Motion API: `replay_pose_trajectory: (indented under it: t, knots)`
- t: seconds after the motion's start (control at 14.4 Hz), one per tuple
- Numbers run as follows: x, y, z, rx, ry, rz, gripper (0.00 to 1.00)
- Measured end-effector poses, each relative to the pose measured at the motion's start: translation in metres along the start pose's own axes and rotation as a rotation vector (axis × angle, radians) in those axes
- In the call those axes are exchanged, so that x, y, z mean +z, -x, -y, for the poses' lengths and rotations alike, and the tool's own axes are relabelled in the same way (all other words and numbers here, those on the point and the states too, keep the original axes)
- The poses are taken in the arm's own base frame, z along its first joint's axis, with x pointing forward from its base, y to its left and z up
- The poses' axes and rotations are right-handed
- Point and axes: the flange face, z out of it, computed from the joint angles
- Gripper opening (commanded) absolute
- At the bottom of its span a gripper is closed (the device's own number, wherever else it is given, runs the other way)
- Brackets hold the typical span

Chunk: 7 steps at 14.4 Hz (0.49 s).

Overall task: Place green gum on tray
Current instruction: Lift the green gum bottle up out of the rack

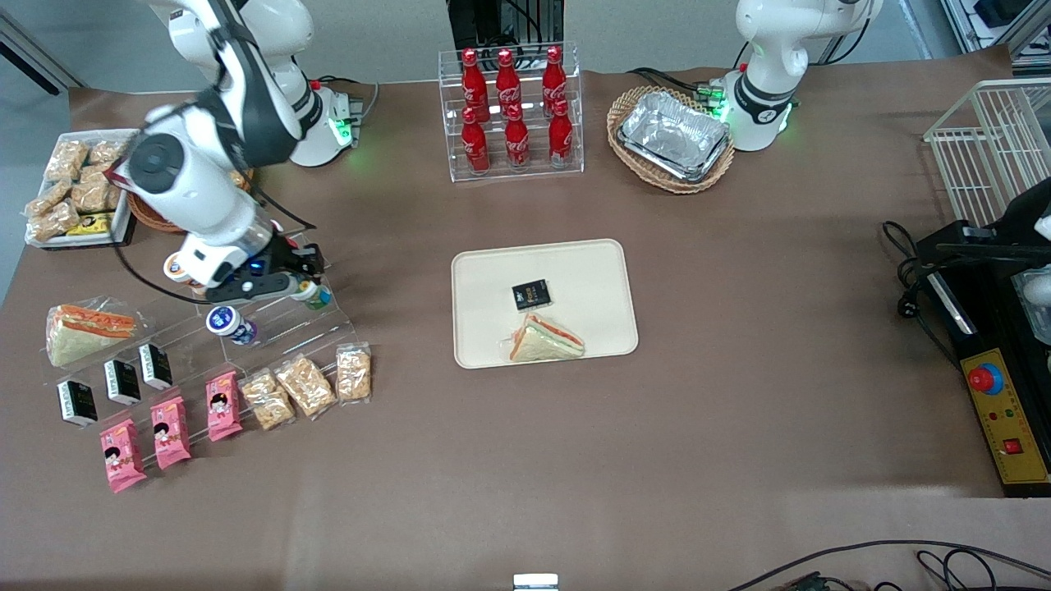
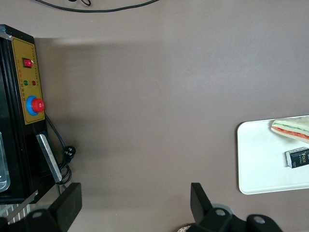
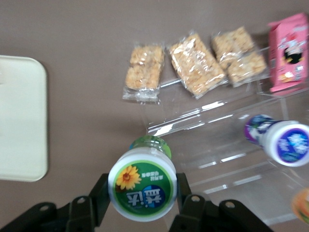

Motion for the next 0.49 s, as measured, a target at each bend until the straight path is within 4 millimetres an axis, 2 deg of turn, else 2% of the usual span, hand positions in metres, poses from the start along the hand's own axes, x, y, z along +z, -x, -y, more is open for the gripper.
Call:
replay_pose_trajectory:
  t: [0.28,0.35,0.49]
  knots:
    - [-0.113,-0.017,0.0,0.001,-0.005,0.049,0.42]
    - [-0.136,-0.018,-0.001,0.002,-0.006,0.053,0.42]
    - [-0.171,-0.019,0.0,0.0,-0.011,0.049,0.42]
